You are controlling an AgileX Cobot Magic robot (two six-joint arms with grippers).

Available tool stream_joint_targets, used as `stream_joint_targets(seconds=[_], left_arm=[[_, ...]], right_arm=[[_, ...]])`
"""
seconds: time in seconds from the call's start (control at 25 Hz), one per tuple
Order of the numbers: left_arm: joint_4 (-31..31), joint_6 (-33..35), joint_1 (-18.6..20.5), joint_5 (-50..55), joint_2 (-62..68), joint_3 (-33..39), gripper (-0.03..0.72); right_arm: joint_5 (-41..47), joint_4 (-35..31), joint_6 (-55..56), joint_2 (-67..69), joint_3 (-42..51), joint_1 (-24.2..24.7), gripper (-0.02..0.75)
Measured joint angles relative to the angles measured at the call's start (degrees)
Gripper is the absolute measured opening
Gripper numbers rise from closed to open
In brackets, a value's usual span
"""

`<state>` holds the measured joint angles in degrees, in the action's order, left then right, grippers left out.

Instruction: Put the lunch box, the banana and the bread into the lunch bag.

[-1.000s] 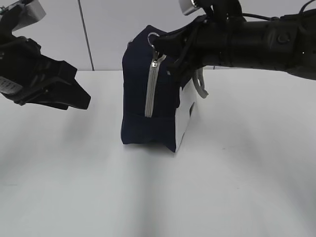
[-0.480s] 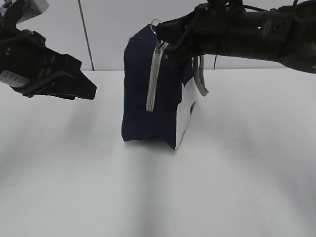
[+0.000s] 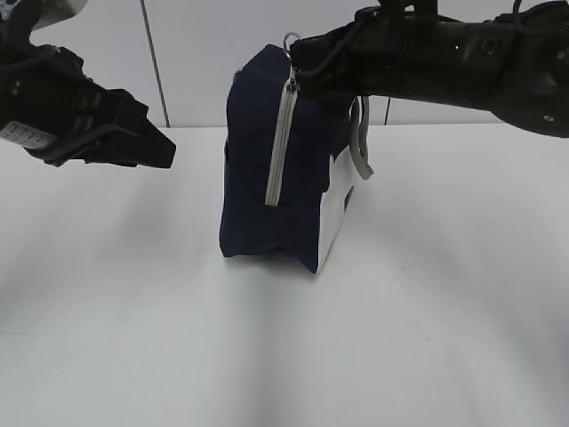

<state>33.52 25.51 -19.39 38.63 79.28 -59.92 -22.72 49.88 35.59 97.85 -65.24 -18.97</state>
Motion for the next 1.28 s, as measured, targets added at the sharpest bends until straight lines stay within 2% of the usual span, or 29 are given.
stream_joint_targets(seconds=[0.28, 0.48, 0.6, 0.84, 1.28], left_arm=[[3.04, 3.56, 0.00, -1.27, 1.06, 0.00, 0.361], [10.04, 12.98, 0.00, -4.07, 3.27, 0.00, 0.361], [13.84, 16.33, 0.00, -6.65, 4.43, 0.00, 0.364], [21.32, 22.72, 0.00, -8.23, 5.20, 0.00, 0.458], [25.90, 24.67, 0.00, -8.00, 8.61, 0.00, 0.481]], right_arm=[[0.21, -3.82, 0.00, 1.39, -0.04, 0.00, -0.016], [0.21, -4.10, 1.10, 1.39, -0.13, 0.00, -0.016], [0.21, -4.10, 1.47, 1.39, -0.13, 0.00, -0.016], [0.21, -4.10, 2.20, 1.39, -0.13, 0.00, -0.016], [0.45, -3.99, 2.33, 1.39, -0.15, 0.00, -0.016]])
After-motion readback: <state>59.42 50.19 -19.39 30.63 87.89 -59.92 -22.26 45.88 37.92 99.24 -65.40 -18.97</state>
